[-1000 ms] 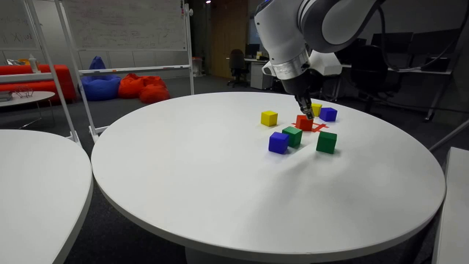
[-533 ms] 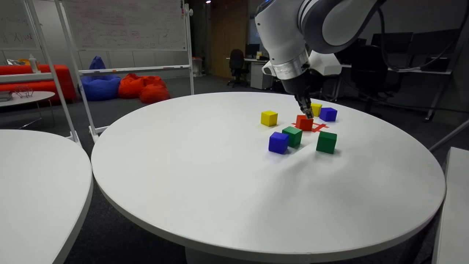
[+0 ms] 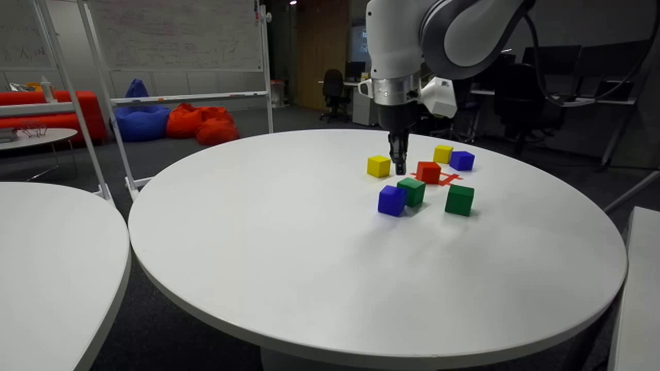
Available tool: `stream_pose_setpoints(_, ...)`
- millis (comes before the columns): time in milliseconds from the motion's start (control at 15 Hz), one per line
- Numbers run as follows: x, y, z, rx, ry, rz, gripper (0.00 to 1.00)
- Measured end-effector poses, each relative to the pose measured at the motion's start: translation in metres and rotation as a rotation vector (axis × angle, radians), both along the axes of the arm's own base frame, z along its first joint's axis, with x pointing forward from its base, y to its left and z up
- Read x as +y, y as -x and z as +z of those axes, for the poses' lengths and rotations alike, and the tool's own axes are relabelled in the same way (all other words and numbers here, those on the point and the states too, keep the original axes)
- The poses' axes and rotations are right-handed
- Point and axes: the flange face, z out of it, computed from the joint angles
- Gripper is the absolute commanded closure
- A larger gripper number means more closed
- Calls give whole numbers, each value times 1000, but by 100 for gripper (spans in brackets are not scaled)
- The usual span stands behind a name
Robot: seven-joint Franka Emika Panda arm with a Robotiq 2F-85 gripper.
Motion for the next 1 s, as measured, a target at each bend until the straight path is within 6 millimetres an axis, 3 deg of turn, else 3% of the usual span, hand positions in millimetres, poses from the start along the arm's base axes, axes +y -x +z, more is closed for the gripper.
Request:
stream_pose_setpoints(267, 0, -5, -11, -44, -67, 39, 99)
stream_pose_setpoints(667, 0, -5, -12, -43, -67, 38, 100)
stream_pose_setpoints(1000, -19, -10, -13, -45, -55, 5, 100)
